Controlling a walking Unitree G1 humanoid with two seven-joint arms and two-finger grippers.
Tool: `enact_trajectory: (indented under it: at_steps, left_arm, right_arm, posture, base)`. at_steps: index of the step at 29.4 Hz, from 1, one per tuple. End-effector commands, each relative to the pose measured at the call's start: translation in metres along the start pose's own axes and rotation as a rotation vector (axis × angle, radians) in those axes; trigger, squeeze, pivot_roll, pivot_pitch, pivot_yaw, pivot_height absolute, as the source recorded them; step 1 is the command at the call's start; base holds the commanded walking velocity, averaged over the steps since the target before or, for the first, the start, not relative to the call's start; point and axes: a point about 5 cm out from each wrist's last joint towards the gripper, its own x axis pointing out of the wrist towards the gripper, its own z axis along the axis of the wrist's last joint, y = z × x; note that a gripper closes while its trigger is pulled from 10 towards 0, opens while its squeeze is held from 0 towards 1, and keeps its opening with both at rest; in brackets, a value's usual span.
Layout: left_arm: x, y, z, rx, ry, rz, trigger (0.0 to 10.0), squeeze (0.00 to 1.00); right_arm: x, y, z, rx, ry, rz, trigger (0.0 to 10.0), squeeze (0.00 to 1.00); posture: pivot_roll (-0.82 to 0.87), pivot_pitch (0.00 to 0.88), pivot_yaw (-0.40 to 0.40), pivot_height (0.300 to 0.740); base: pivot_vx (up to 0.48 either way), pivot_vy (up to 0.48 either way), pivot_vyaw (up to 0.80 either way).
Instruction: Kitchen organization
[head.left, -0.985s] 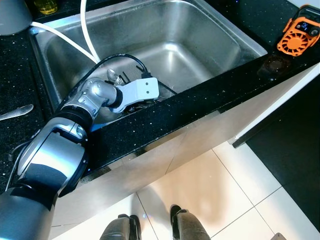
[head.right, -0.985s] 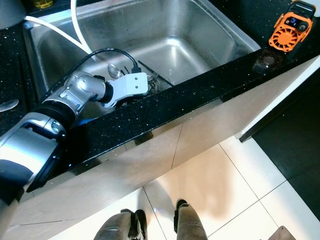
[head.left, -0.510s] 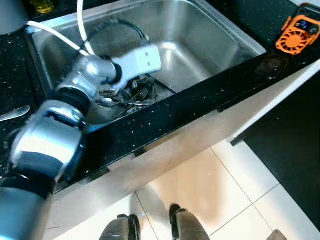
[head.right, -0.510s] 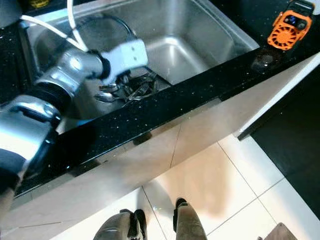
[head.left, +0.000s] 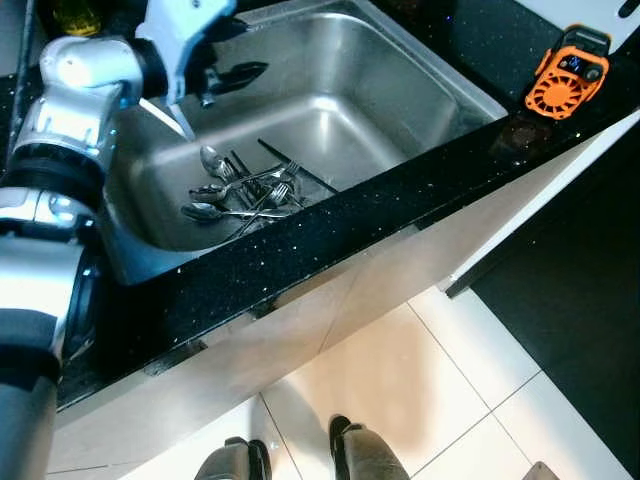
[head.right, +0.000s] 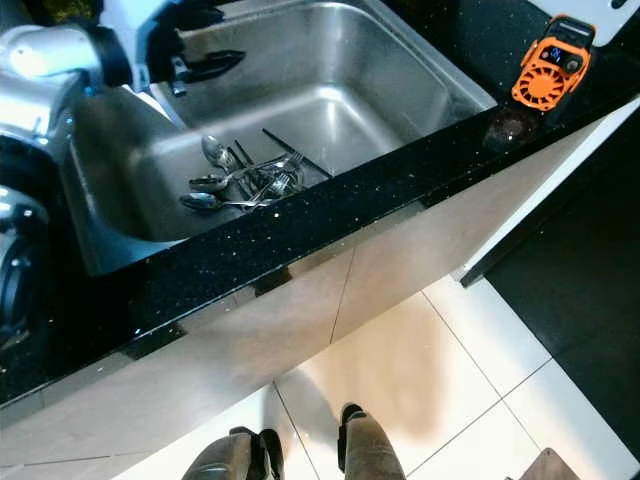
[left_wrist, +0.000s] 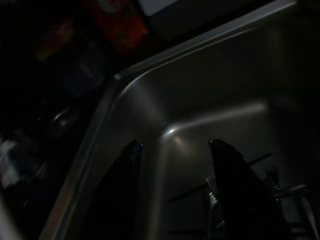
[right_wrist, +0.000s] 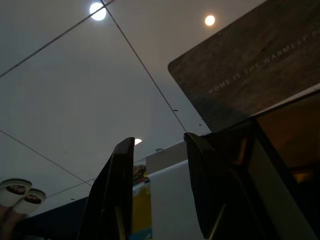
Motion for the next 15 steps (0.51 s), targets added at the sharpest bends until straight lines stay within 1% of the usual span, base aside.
enact_trajectory:
  at_steps: [1, 2, 4, 5, 7, 8, 9, 11, 12, 13, 14, 15]
  left_arm:
    - [-0.007, 0.003, 0.000, -0.018, -0.013, 0.076, 10.0, 0.00]
    - [-0.007, 0.003, 0.000, -0.018, -0.013, 0.076, 10.0, 0.00]
    - [-0.012, -0.001, -0.002, -0.070, -0.035, 0.150, 10.0, 0.00]
    - [-0.014, -0.002, -0.001, -0.128, -0.064, 0.218, 10.0, 0.00]
    - [-0.018, -0.005, 0.000, -0.205, -0.104, 0.312, 10.0, 0.00]
    - [-0.018, -0.005, 0.000, -0.205, -0.104, 0.312, 10.0, 0.00]
    - [-0.019, -0.006, 0.000, -0.239, -0.121, 0.367, 10.0, 0.00]
    - [-0.023, -0.009, 0.002, -0.280, -0.140, 0.459, 10.0, 0.00]
    - [-0.023, -0.009, 0.002, -0.280, -0.140, 0.459, 10.0, 0.00]
    - [-0.024, -0.010, 0.002, -0.318, -0.154, 0.510, 10.0, 0.00]
    - [-0.024, -0.010, 0.002, -0.318, -0.154, 0.510, 10.0, 0.00]
    - [-0.025, -0.012, 0.002, -0.345, -0.160, 0.544, 10.0, 0.00]
  right_arm:
    - [0.000, -0.001, 0.029, -0.014, -0.100, 0.005, 10.0, 0.00]
    - [0.000, -0.001, 0.029, -0.014, -0.100, 0.005, 10.0, 0.00]
    - [0.000, -0.002, 0.032, -0.018, -0.104, 0.003, 10.0, 0.00]
    - [0.000, -0.002, 0.034, -0.021, -0.107, 0.004, 10.0, 0.00]
    - [0.000, -0.002, 0.036, -0.026, -0.109, 0.006, 10.0, 0.00]
    - [0.000, -0.002, 0.036, -0.026, -0.109, 0.006, 10.0, 0.00]
    - [0.000, -0.002, 0.038, -0.028, -0.110, 0.007, 10.0, 0.00]
    - [0.000, -0.002, 0.039, -0.031, -0.110, 0.009, 10.0, 0.00]
    - [0.000, -0.002, 0.039, -0.031, -0.110, 0.009, 10.0, 0.00]
    - [0.000, -0.001, 0.039, -0.032, -0.109, 0.010, 10.0, 0.00]
    - [0.000, -0.001, 0.039, -0.032, -0.109, 0.010, 10.0, 0.00]
    - [0.000, -0.001, 0.040, -0.033, -0.109, 0.010, 10.0, 0.00]
  posture:
    - [0.06, 0.144, -0.029, 0.740]
    - [0.06, 0.144, -0.029, 0.740]
    - [0.07, 0.142, -0.031, 0.740]
    - [0.07, 0.138, -0.036, 0.740]
    - [0.08, 0.137, -0.039, 0.740]
    - [0.08, 0.137, -0.039, 0.740]
    - [0.08, 0.133, -0.042, 0.740]
    - [0.08, 0.133, -0.042, 0.740]
    - [0.08, 0.133, -0.042, 0.740]
    - [0.09, 0.130, -0.044, 0.740]
    - [0.09, 0.130, -0.044, 0.740]
    - [0.09, 0.130, -0.044, 0.740]
  base:
    - [0.000, 0.000, 0.00]
    - [0.000, 0.000, 0.00]
    - [0.000, 0.000, 0.00]
    - [0.000, 0.000, 0.00]
    - [0.000, 0.000, 0.00]
    - [0.000, 0.000, 0.00]
    - [0.000, 0.000, 0.00]
    - [0.000, 0.000, 0.00]
    - [0.000, 0.000, 0.00]
    - [0.000, 0.000, 0.00]
    - [0.000, 0.000, 0.00]
    - [0.000, 0.000, 0.00]
